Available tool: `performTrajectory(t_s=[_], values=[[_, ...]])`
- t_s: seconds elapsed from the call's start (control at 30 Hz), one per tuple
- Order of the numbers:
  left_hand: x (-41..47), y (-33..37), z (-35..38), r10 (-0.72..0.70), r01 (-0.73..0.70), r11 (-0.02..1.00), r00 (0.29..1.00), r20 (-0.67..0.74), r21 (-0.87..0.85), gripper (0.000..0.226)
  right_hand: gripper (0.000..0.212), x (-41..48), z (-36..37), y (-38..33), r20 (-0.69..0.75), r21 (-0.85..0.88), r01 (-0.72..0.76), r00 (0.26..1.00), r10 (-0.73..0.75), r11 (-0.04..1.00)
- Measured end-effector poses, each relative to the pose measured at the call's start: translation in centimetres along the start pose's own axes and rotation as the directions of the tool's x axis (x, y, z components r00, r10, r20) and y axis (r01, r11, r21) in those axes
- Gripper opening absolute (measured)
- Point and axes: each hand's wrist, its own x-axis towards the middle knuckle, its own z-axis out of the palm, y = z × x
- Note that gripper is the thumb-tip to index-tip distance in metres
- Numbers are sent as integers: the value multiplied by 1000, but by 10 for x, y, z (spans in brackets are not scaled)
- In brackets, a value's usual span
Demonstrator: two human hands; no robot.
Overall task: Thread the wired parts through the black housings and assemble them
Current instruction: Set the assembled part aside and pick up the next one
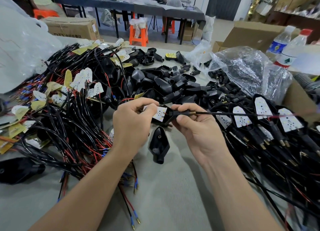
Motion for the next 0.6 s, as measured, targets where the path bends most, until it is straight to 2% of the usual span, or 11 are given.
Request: performTrajectory(t_s=[0.07,0.17,0.27,0.33,0.43,0.53,0.6], values=[[1,-3,-4,31,-30,998,999,-34,54,16,39,2,-6,-1,-60,4,28,998,-28,1000],[3,-7,-5,-2,4,998,999,-34,69,16,40,3,-10,-1,-122,8,31,992,-30,999],[8,-7,-5,-166,171,980,984,60,-101,22,41,3,-10,1,-163,9,13,987,-12,1000],[11,-6,-6,-286,307,929,950,127,-207,19,43,3,-9,1,-176,9,-5,984,6,1000],[11,-5,-9,-382,434,841,899,213,-324,13,53,1,-6,-2,-155,-8,1,988,-3,1000],[10,-4,-8,-417,481,792,876,242,-375,14,54,0,-4,-3,-137,16,11,990,-8,1000],[8,-3,-6,-409,454,791,891,197,-411,15,54,0,-4,-2,-135,46,-3,991,9,999]])
